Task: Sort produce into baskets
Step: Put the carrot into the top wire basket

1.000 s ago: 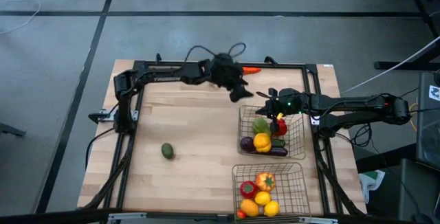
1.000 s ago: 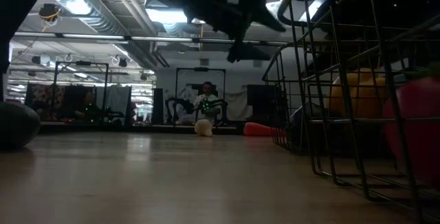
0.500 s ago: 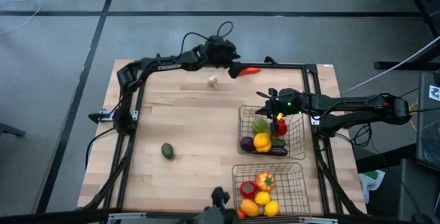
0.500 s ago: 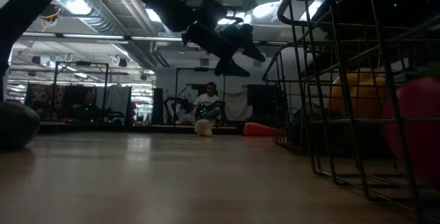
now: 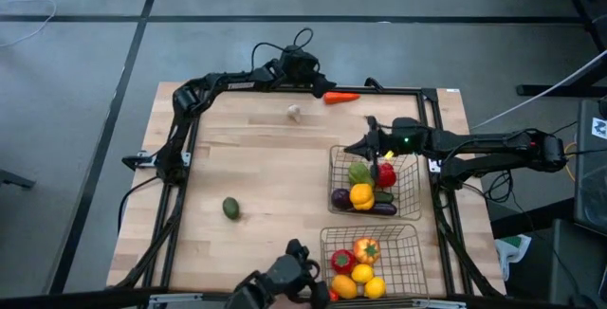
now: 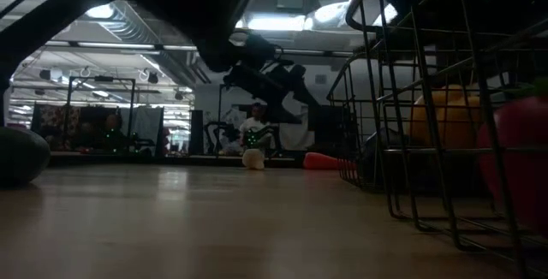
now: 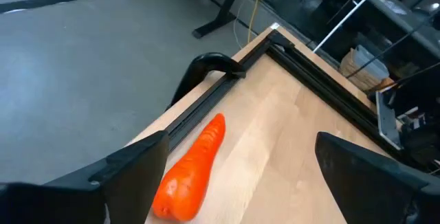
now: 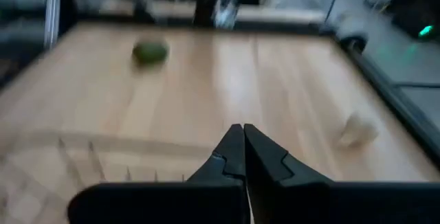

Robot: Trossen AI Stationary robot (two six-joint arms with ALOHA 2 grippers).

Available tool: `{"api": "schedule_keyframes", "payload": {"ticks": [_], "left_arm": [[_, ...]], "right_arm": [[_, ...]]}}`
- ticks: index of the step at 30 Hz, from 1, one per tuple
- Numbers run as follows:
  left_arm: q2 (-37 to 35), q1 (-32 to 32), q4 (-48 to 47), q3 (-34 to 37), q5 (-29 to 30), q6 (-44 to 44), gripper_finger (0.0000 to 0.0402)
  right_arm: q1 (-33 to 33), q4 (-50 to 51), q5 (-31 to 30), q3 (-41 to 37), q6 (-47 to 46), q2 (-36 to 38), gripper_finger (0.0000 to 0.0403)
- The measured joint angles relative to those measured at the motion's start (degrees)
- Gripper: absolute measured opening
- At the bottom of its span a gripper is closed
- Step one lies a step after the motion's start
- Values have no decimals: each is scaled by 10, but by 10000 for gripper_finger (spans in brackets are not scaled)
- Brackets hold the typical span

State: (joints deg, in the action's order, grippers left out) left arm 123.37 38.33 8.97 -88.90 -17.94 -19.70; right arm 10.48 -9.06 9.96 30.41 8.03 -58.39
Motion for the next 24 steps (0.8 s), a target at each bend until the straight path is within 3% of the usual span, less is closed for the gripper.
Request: {"api": "schedule_keyframes", "payload": {"ticks": [9, 15, 24], "left_arm": [[8, 16, -14, 0, -27, -1, 357], [7, 28, -21, 0, -67, -17, 357], [4, 42, -31, 0, -70, -18, 356]], "right_arm": [[0, -174, -69, 0, -65, 0, 1], [0, -257, -14, 1, -65, 1, 1], [0, -233, 11, 1, -65, 1, 1]]}}
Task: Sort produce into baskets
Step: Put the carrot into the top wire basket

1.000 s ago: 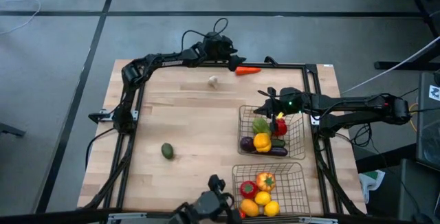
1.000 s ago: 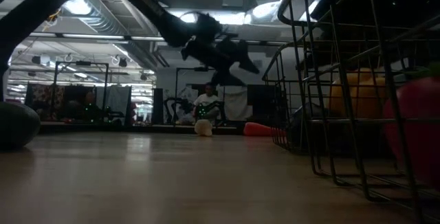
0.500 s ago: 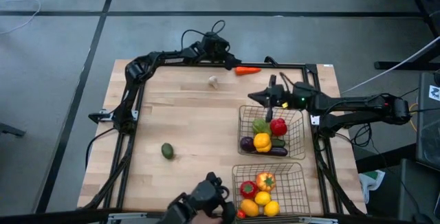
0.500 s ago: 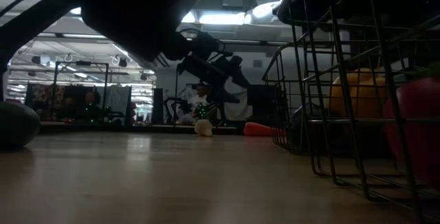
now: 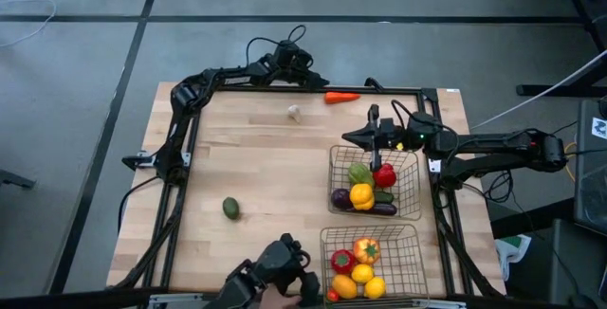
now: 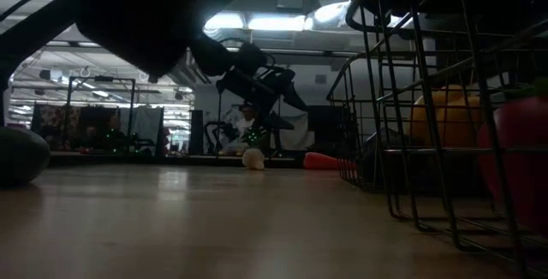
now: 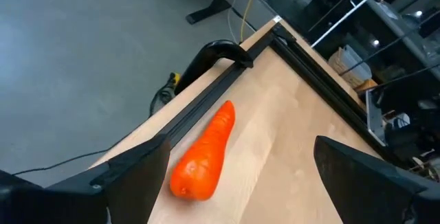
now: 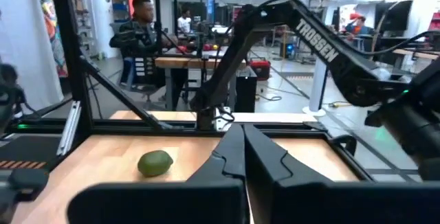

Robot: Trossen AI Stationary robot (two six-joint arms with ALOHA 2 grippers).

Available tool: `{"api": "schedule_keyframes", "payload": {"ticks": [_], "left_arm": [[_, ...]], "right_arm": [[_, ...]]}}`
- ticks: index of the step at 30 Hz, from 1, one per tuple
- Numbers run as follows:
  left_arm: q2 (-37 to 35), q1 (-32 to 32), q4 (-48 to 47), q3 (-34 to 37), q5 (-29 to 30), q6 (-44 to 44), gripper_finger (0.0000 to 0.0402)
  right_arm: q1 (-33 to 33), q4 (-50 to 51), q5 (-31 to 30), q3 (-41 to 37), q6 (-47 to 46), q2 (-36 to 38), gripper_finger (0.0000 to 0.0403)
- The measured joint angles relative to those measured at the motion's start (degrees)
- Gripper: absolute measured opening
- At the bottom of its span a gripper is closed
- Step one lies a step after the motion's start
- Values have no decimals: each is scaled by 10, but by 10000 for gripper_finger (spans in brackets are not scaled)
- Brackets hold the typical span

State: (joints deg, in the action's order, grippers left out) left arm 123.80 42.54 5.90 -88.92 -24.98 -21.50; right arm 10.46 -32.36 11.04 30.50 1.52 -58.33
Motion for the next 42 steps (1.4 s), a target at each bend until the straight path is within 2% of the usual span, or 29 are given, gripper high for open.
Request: {"api": "schedule_keyframes", "payload": {"ticks": [6, 8, 11, 17, 20, 24, 32, 42], "left_arm": [[-37, 0, -44, 0, 0, 53, 356], [-53, 0, -76, 0, 0, 84, 356], [-76, 0, -131, 0, 0, 110, 356], [-109, -2, -226, 0, 2, 146, 356], [-120, -5, -264, 0, 3, 159, 356], [-134, -9, -284, 0, 2, 163, 356], [-141, -21, -296, 0, 3, 177, 356], [-141, -38, -298, 0, 3, 207, 356]], "right_arm": [[1, -5, 5, 0, 2, 0, 5], [1, -5, -1, 0, 2, 0, 20], [1, 27, -30, 15, -7, 0, 63], [40, 242, -116, 128, -13, -17, 177], [88, 380, -124, 213, -11, -46, 216], [172, 522, -97, 322, 24, -114, 240], [310, 714, 37, 501, 119, -303, 243], [365, 912, 50, 724, 235, -542, 243]]}}
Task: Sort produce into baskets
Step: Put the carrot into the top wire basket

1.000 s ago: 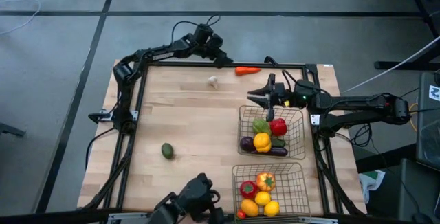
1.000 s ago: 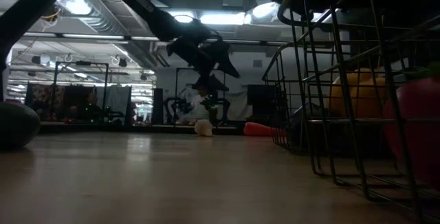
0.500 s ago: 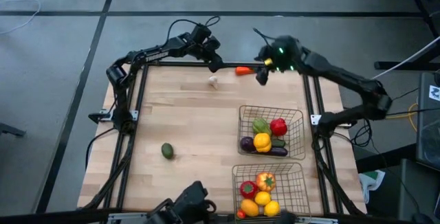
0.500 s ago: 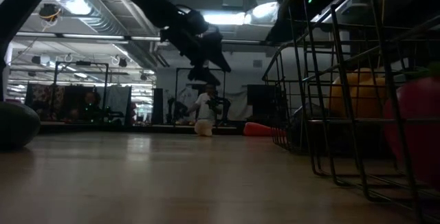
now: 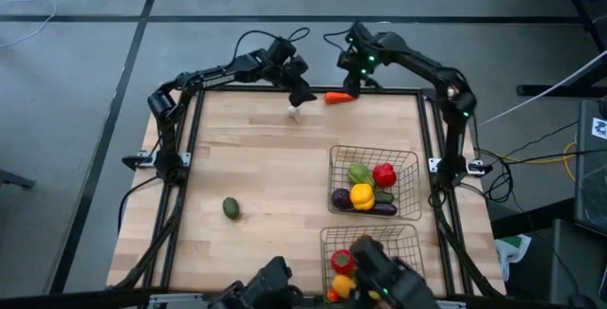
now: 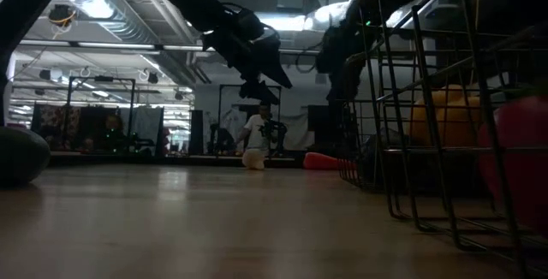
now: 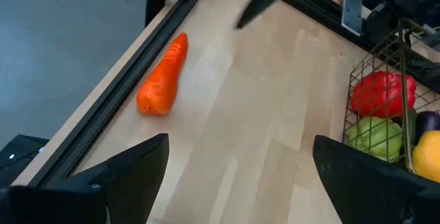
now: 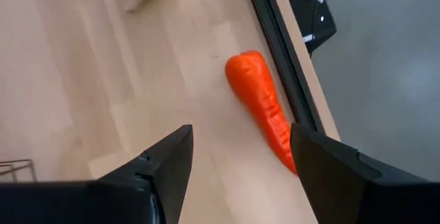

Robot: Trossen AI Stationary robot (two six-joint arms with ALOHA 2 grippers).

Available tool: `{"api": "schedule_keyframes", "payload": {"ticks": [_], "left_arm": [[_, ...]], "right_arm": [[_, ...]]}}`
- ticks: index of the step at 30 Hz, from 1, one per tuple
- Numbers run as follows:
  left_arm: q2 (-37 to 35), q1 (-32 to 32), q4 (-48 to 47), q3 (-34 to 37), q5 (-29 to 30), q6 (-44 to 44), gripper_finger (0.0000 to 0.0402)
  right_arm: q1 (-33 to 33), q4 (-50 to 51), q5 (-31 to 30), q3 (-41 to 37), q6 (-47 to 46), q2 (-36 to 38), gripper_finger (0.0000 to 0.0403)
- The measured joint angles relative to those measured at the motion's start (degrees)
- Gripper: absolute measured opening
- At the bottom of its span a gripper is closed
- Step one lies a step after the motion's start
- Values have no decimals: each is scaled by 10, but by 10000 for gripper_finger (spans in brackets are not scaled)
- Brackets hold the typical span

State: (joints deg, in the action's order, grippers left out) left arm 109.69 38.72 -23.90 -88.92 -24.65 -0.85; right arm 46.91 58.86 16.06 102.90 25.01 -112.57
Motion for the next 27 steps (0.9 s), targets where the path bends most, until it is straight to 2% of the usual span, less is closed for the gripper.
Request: {"api": "schedule_keyframes", "payload": {"ticks": [7, 13, 19, 27], "left_arm": [[0, -9, -1, 0, 0, 13, 356], [0, -18, -12, 0, 0, 24, 356], [0, -20, -12, 0, 0, 23, 356], [0, -20, -12, 0, 0, 22, 356]], "right_arm": [[0, 30, -5, 78, 36, -98, 243], [0, 31, -7, 82, 78, -134, 243], [0, 27, -47, 82, 138, -150, 243], [0, 22, -63, 82, 145, -183, 243]]}}
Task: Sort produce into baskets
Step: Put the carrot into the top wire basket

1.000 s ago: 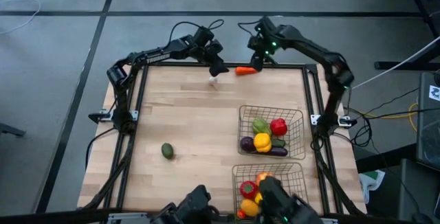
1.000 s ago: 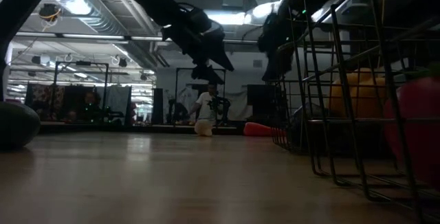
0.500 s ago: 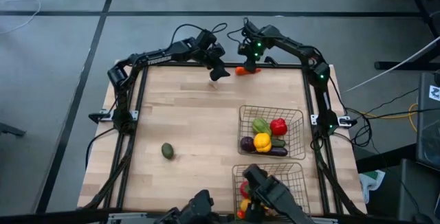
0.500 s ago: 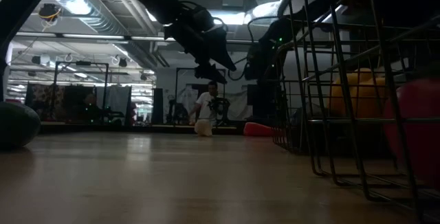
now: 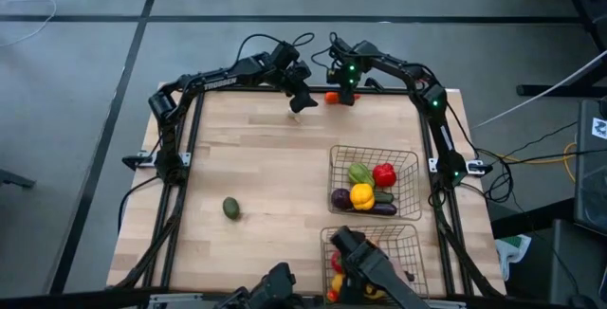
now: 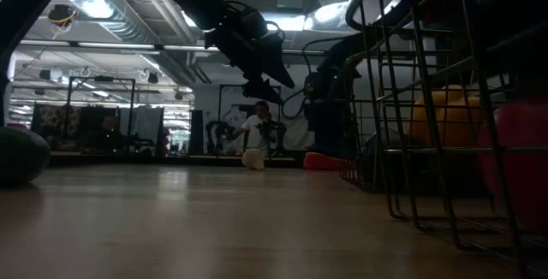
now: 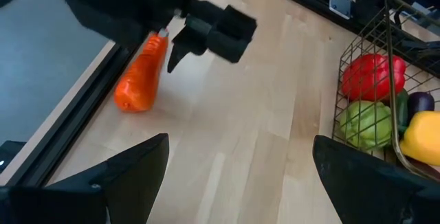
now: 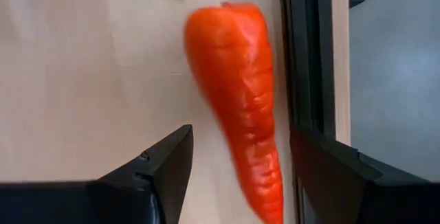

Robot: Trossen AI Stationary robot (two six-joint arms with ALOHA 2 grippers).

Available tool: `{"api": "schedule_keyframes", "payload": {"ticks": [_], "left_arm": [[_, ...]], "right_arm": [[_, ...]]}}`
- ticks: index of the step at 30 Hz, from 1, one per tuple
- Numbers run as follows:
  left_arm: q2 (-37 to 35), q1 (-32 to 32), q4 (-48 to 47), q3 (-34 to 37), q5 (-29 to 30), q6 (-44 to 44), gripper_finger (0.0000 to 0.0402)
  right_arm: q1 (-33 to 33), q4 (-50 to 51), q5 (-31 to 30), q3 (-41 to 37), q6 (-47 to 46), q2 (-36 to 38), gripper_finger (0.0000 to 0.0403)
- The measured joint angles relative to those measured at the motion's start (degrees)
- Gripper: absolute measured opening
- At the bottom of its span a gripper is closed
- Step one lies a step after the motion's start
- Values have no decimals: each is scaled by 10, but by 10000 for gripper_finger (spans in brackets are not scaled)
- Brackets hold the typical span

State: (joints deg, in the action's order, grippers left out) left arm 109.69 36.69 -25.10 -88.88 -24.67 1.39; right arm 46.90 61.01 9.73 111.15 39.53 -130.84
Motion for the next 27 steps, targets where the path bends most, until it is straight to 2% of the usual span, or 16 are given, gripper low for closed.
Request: {"api": "schedule_keyframes", "payload": {"ticks": [4, 10, 19, 27], "left_arm": [[0, 0, 0, 0, 0, 0, 356], [0, 0, 0, 0, 0, 0, 356], [0, 0, 3, 0, 0, 0, 356], [0, 0, 3, 0, 0, 0, 356]], "right_arm": [[-1, -17, -33, 0, 0, -6, 243], [0, -14, -36, 0, 4, -6, 243], [-25, -11, -40, 0, 87, -6, 242], [-23, -14, -38, 0, 95, -6, 198]]}}
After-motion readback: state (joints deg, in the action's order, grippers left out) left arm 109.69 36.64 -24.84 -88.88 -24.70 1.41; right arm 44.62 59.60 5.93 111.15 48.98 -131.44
